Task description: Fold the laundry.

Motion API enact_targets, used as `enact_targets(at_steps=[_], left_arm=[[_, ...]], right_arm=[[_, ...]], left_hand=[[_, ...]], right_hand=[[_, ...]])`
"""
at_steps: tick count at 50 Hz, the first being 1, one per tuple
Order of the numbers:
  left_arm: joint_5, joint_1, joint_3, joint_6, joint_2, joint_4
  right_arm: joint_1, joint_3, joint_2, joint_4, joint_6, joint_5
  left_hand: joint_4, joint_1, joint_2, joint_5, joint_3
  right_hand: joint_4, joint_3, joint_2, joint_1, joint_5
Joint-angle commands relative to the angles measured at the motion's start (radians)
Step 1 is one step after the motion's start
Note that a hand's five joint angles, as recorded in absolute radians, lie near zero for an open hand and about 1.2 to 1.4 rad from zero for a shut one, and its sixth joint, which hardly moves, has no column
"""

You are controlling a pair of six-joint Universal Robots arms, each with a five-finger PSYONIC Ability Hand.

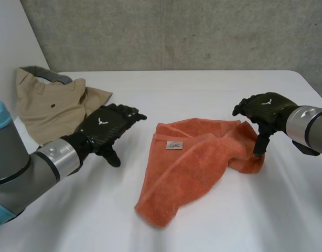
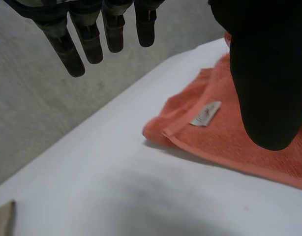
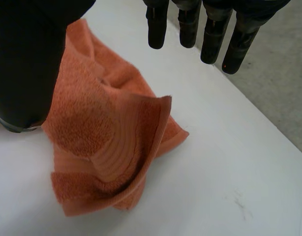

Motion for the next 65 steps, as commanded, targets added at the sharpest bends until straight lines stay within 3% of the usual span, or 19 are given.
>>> enact_targets(at_steps=[1,4,10,13,20,30,31,32,34,38,42,53,54,55,57,65], left_arm=[[0.020,-0.022,0.009,0.079,-0.084,-0.014],[0.018,-0.028,0.002,0.096,-0.092,-0.014],[0.009,-0.058,0.003,0.099,-0.093,-0.011],[0.009,-0.060,0.008,0.093,-0.093,-0.009],[0.009,-0.065,0.014,0.090,-0.092,-0.005],[0.007,-0.066,0.016,0.090,-0.093,-0.005],[0.007,-0.066,0.016,0.090,-0.092,-0.005],[0.007,-0.066,0.016,0.090,-0.093,-0.005],[0.009,-0.066,0.013,0.090,-0.092,-0.005],[0.007,-0.066,0.013,0.090,-0.092,-0.005],[0.007,-0.066,0.009,0.090,-0.093,-0.008],[0.007,-0.065,0.003,0.090,-0.095,-0.008],[0.007,-0.065,0.002,0.090,-0.095,-0.008],[0.007,-0.066,0.002,0.090,-0.095,-0.008],[0.007,-0.068,0.000,0.090,-0.095,-0.008],[0.009,-0.080,0.006,0.091,-0.099,-0.009]], right_arm=[[0.009,-0.031,0.064,0.044,-0.094,-0.002],[0.009,-0.019,0.067,0.050,-0.081,-0.008],[0.021,0.015,0.092,-0.039,-0.016,-0.006],[0.035,0.033,0.106,-0.123,0.030,-0.006],[0.070,0.038,0.121,-0.151,0.041,-0.005],[0.073,-0.016,0.080,-0.137,0.041,0.007],[0.070,-0.019,0.061,-0.122,0.041,0.009],[0.066,-0.019,0.054,-0.111,0.041,0.007],[0.063,-0.017,0.040,-0.087,0.041,0.004],[0.061,-0.008,0.032,-0.019,0.030,0.004],[0.066,0.010,0.052,0.018,0.025,0.003],[0.072,0.030,0.167,-0.113,0.024,0.011],[0.072,0.026,0.173,-0.117,0.024,0.011],[0.072,0.018,0.178,-0.125,0.024,0.011],[0.072,0.009,0.176,-0.134,0.033,0.011],[0.078,-0.035,0.089,-0.148,0.050,0.030]], left_hand=[[0.016,0.027,0.015,-0.007,0.008],[0.016,0.027,0.015,-0.007,0.008],[0.016,0.027,0.015,-0.007,0.008],[0.016,0.027,0.015,-0.007,0.008],[0.013,0.024,0.012,-0.010,0.005],[0.004,0.015,0.003,-0.019,-0.004],[0.004,0.015,0.003,-0.019,-0.004],[0.004,0.015,0.003,-0.019,-0.004],[0.002,0.012,0.000,-0.022,-0.007],[0.002,0.012,0.000,-0.022,-0.007],[0.002,0.012,0.000,-0.022,-0.007],[0.002,0.012,0.000,-0.022,-0.007],[0.002,0.012,0.000,-0.022,-0.007],[0.002,0.012,0.000,-0.022,-0.007],[0.002,0.012,0.000,-0.022,-0.007],[-0.022,-0.011,-0.023,-0.045,-0.031]], right_hand=[[-0.065,-0.039,-0.049,-0.032,-0.073],[-0.041,-0.014,-0.024,-0.007,-0.048],[0.229,0.256,0.245,0.263,0.222],[0.583,0.610,0.600,0.617,0.576],[1.156,1.182,1.172,1.189,1.148],[1.156,1.183,1.173,1.190,1.149],[0.812,0.838,0.828,0.845,0.804],[0.651,0.678,0.667,0.685,0.644],[0.588,0.615,0.604,0.622,0.581],[0.131,0.157,0.147,0.164,0.123],[0.124,0.151,0.140,0.158,0.117],[0.326,0.353,0.342,0.360,0.319],[0.420,0.446,0.436,0.453,0.412],[0.825,0.851,0.841,0.858,0.817],[1.155,1.182,1.171,1.189,1.148],[1.156,1.183,1.173,1.190,1.149]])
